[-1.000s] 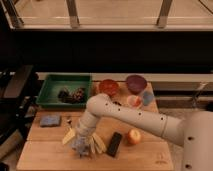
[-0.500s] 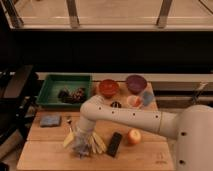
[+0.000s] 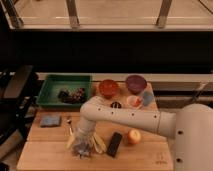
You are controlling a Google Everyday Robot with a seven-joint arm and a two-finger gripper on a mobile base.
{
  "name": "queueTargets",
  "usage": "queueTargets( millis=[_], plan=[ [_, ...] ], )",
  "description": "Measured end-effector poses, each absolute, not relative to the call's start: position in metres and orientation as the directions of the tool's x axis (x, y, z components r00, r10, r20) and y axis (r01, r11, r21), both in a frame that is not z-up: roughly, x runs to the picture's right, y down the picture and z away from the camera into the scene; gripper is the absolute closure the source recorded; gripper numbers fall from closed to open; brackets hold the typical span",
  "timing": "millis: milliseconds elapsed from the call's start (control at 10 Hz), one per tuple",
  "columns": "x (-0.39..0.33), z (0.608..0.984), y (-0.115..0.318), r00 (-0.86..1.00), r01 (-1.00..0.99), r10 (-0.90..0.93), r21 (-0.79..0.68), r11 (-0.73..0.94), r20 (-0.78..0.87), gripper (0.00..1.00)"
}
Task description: Wipe table surface with towel
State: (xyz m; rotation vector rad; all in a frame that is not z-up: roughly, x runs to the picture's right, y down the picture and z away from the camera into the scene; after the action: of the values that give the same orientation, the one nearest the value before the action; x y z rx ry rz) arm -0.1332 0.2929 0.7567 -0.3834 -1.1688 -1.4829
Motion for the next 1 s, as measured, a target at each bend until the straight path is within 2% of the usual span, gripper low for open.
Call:
queueTargets(
  millis=[400,500,1000],
  plan=[
    [-0.1280,0.7518,0.2935,-0.288,0.872,-0.548,0.451,0.189,0.786,0.87],
    [-0.1250,0.7507,0.2911,-0.278,0.865,-0.550,0.454,0.213,0.788,0.92],
    [-0.1267,0.7501,0.2909,-0.281,0.864,-0.550,0.457,0.213,0.787,0.92]
  ],
)
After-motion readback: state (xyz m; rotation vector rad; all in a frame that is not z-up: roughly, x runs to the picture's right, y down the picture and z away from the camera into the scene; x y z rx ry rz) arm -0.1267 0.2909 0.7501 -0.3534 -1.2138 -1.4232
